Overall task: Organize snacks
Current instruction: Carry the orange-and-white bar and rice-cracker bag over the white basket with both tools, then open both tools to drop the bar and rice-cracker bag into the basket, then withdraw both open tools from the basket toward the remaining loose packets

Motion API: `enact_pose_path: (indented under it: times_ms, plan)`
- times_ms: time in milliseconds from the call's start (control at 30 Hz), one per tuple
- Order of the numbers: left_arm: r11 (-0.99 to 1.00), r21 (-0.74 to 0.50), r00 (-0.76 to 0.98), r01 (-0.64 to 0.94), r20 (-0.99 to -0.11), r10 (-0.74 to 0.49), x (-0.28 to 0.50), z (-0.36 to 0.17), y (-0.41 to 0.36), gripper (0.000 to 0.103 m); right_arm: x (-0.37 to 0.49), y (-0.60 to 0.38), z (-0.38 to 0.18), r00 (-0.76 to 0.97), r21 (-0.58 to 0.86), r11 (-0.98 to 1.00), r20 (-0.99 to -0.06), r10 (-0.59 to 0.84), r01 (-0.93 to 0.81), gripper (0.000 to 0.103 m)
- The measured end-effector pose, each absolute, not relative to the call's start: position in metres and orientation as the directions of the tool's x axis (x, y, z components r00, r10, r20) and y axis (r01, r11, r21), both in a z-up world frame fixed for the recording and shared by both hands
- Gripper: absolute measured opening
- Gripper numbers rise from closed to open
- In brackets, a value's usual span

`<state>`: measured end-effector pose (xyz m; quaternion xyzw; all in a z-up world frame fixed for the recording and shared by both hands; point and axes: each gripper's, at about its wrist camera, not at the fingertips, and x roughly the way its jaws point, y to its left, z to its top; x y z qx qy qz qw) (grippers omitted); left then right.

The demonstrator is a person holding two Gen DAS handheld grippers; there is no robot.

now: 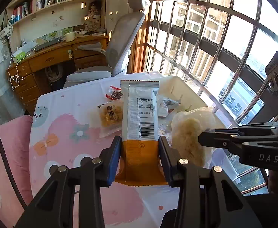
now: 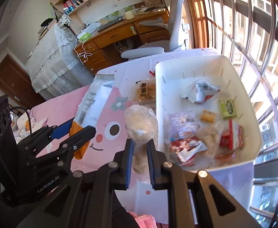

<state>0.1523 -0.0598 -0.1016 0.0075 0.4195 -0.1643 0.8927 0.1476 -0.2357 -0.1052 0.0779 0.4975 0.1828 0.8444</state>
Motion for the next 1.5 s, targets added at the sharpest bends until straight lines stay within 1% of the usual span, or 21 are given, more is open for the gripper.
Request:
enact_pose_path:
  times_ms: [67, 100, 233, 433, 600, 667, 733, 800, 900, 1167, 1267, 1300, 1367, 1433, 1500]
  plan:
    - [0.947, -0.126, 0.599, 0.296, -0.747, -0.287, 0.158, -0.102, -0.076, 0.038, 0.151, -0.248, -0.102, 0.443, 0.302, 0.917, -0.806, 0.392, -0.262, 0.009]
    - [0.948, -0.126, 0.604, 0.293, -0.744, -0.285, 0.161, -0.102, -0.083, 0.038, 0.152, -0.253, -0.100, 0.447, 0.296, 0.914, -0.802, 0.396, -0.278, 0.005]
    - [0.952, -0.133, 0.616, 0.275, -0.736, -0.281, 0.175, -0.103, -0.110, 0.038, 0.157, -0.270, -0.095, 0.462, 0.234, 0.907, -0.800, 0.384, -0.349, 0.002]
    - [0.959, -0.133, 0.621, 0.249, -0.738, -0.263, 0.199, -0.103, -0.143, 0.039, 0.163, -0.292, -0.093, 0.460, 0.186, 0.892, -0.803, 0.379, -0.411, 0.002]
    - [0.962, -0.152, 0.605, 0.227, -0.752, -0.262, 0.217, -0.108, -0.160, 0.041, 0.173, -0.313, -0.094, 0.463, 0.183, 0.896, -0.804, 0.374, -0.405, 0.002]
    - [0.962, -0.174, 0.577, 0.212, -0.772, -0.267, 0.223, -0.114, -0.164, 0.044, 0.177, -0.322, -0.097, 0.457, 0.188, 0.898, -0.808, 0.371, -0.397, 0.002]
    - [0.964, -0.191, 0.562, 0.188, -0.783, -0.265, 0.225, -0.118, -0.166, 0.052, 0.180, -0.328, -0.098, 0.452, 0.193, 0.900, -0.812, 0.370, -0.391, 0.002]
    - [0.965, -0.200, 0.548, 0.171, -0.794, -0.262, 0.226, -0.121, -0.166, 0.053, 0.182, -0.333, -0.100, 0.449, 0.196, 0.902, -0.813, 0.369, -0.386, 0.002]
    - [0.971, -0.197, 0.523, 0.139, -0.817, -0.241, 0.226, -0.126, -0.162, 0.057, 0.185, -0.336, -0.103, 0.440, 0.204, 0.903, -0.819, 0.369, -0.378, 0.003]
    - [0.979, -0.198, 0.487, 0.047, -0.851, -0.196, 0.212, -0.131, -0.134, 0.060, 0.190, -0.332, -0.114, 0.389, 0.253, 0.899, -0.835, 0.389, -0.356, 0.004]
    - [0.981, -0.193, 0.479, 0.013, -0.860, -0.176, 0.205, -0.132, -0.118, 0.065, 0.189, -0.326, -0.118, 0.370, 0.271, 0.897, -0.840, 0.398, -0.349, 0.008]
    - [0.982, -0.189, 0.474, 0.001, -0.865, -0.166, 0.202, -0.133, -0.113, 0.069, 0.188, -0.324, -0.120, 0.364, 0.277, 0.897, -0.841, 0.400, -0.345, 0.011]
    - [0.983, -0.185, 0.454, -0.013, -0.877, -0.158, 0.199, -0.134, -0.102, 0.070, 0.187, -0.320, -0.122, 0.351, 0.283, 0.899, -0.848, 0.397, -0.334, 0.017]
    - [0.982, -0.188, 0.447, -0.023, -0.881, -0.158, 0.194, -0.132, -0.091, 0.070, 0.185, -0.316, -0.125, 0.346, 0.287, 0.904, -0.853, 0.391, -0.316, 0.026]
    - [0.983, -0.184, 0.447, -0.029, -0.882, -0.152, 0.189, -0.129, -0.080, 0.071, 0.185, -0.312, -0.126, 0.346, 0.295, 0.909, -0.854, 0.390, -0.295, 0.032]
